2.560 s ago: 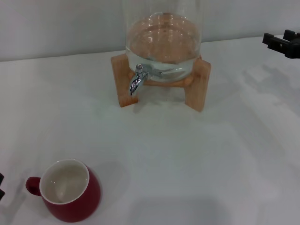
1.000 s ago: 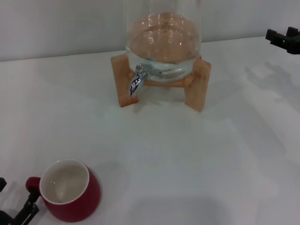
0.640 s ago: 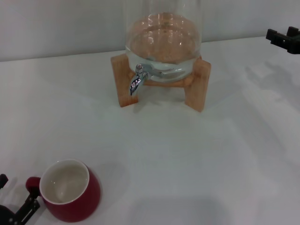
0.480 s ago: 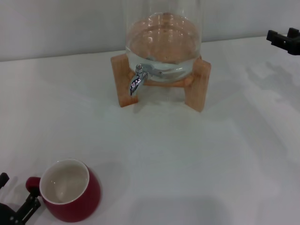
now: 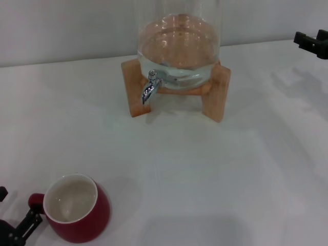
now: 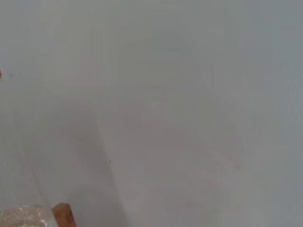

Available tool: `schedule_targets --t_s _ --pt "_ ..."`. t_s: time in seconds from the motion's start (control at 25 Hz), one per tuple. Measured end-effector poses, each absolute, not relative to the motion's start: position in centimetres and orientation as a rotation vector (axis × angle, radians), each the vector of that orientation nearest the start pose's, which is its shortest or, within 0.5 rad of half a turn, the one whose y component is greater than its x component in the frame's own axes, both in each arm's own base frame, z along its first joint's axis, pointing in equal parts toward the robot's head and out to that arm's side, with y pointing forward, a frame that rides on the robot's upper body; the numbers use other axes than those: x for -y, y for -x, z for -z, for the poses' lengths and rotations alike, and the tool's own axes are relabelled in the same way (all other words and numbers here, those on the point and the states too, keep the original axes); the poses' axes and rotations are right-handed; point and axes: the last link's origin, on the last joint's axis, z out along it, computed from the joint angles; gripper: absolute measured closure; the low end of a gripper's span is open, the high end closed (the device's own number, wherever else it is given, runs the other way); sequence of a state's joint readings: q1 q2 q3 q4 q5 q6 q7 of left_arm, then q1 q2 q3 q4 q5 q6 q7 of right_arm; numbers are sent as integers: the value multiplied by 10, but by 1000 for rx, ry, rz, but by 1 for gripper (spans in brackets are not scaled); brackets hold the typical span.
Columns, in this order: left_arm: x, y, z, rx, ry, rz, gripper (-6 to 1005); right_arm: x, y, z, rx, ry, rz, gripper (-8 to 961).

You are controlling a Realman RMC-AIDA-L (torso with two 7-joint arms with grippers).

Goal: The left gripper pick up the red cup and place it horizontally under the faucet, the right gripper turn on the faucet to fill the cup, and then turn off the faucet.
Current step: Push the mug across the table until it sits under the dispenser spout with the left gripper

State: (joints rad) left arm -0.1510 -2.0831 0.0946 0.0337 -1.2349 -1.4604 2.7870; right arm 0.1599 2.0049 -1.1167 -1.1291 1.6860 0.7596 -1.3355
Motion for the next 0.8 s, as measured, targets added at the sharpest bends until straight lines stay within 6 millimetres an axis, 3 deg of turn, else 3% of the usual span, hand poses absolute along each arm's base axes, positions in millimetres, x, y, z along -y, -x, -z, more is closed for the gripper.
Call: schedule_targets --t_s 0.32,0.64,0.8 --pt "-192 371 42 591 1986 693 153 -357 -309 -116 -914 1811 -690 218" --pt "-193 370 43 586 2003 695 307 -357 -309 -117 -908 1807 -686 218" --pt "-194 369 43 588 2004 698 481 -356 -310 -118 -907 1803 -686 218"
